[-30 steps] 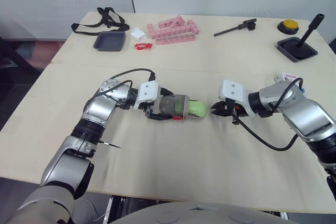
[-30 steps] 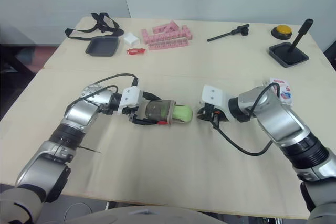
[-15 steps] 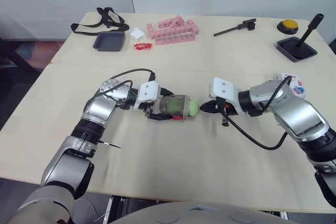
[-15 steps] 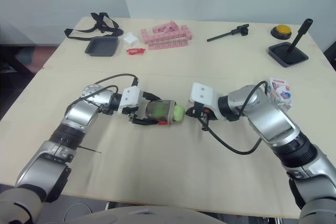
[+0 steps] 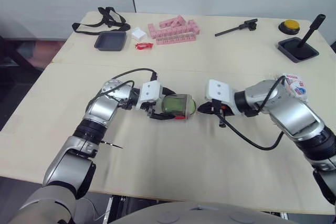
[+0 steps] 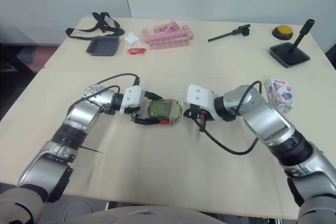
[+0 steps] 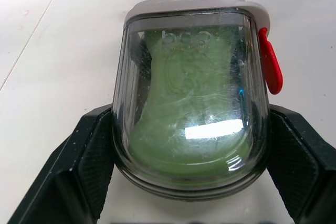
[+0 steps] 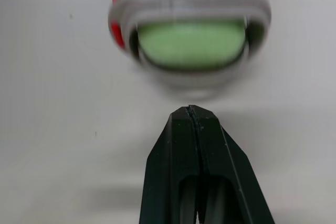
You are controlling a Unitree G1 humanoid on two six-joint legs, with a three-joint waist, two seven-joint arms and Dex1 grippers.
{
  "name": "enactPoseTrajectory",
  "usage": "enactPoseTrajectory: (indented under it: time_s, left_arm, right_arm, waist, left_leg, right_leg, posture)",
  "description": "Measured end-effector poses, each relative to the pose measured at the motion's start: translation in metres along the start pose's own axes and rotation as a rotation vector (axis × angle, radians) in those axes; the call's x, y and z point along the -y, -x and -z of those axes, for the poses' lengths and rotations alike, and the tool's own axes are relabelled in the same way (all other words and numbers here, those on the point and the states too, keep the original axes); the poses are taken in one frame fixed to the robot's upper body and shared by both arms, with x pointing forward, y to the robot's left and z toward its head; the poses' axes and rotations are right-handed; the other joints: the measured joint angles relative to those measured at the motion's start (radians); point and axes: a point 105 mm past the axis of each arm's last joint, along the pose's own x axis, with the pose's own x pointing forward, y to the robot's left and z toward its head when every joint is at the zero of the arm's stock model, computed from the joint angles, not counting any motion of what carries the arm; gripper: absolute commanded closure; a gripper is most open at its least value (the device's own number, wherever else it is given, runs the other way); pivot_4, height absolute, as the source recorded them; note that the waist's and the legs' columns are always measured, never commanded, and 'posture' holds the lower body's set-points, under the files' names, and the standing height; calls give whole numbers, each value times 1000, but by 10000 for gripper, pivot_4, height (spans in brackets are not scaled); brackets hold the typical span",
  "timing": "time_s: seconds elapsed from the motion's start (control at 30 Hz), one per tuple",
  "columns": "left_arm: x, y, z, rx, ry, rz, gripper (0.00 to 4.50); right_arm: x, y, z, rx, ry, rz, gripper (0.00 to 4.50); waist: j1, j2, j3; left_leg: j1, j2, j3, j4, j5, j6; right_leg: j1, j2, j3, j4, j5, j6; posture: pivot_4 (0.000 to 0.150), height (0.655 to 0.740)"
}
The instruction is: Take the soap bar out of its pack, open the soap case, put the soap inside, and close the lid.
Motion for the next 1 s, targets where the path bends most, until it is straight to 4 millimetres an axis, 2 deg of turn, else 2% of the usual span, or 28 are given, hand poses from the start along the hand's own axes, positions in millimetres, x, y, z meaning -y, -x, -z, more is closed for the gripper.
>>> enactPoseTrajectory:
  time_s: [0.13,0.27,0.37,0.6,0.77,0.87,1.0]
  left_arm:
    - [4,-1,1,4,4,2,10077]
    - [4,-1,-2,10,-13,-1,10077]
    - [6,-1,-1,16,-8,0,10077]
    - [8,-1,-7,32,-28,2,10077]
    - [8,-1,-10,53,-28,-12,10077]
    - [7,-3,-15,65,-46,-21,10077]
    - [6,-3,-16,69,-49,-31,10077]
  right_arm:
    - [2,17,16,25,-168,29,23452]
    - [0,22,25,74,-377,43,10508]
    - [-9,22,22,157,-575,-27,445]
    - [-25,25,10,348,-935,-216,159]
    - [-30,22,8,412,-1012,-265,159]
    - [-31,15,0,466,-1039,-284,159]
    - [-30,4,-6,492,-1076,-278,159]
  waist:
    - [0,0,0]
    - [0,0,0]
    - [-1,0,0]
    - [2,0,0]
    - [1,0,0]
    - [0,0,0]
    - [2,0,0]
  left_leg:
    - [0,1,0,0,0,0]
    - [1,1,0,0,0,0]
    - [1,2,0,0,0,0]
    - [1,2,0,0,0,0]
    - [1,2,0,0,1,-1]
    - [2,3,0,-2,6,-10]
    - [2,3,0,-4,6,-11]
  right_leg:
    - [0,0,0,0,0,0]
    - [0,0,0,0,0,0]
    - [0,1,0,0,0,0]
    - [0,2,-1,0,0,-1]
    - [0,2,-1,0,0,-1]
    - [-1,2,-1,0,0,-1]
    - [-1,2,-1,0,0,-1]
  posture:
    - [1500,7109]
    - [1500,7109]
    - [1500,7109]
    - [1500,7109]
    - [1500,7109]
    - [1500,7109]
    - [1500,7109]
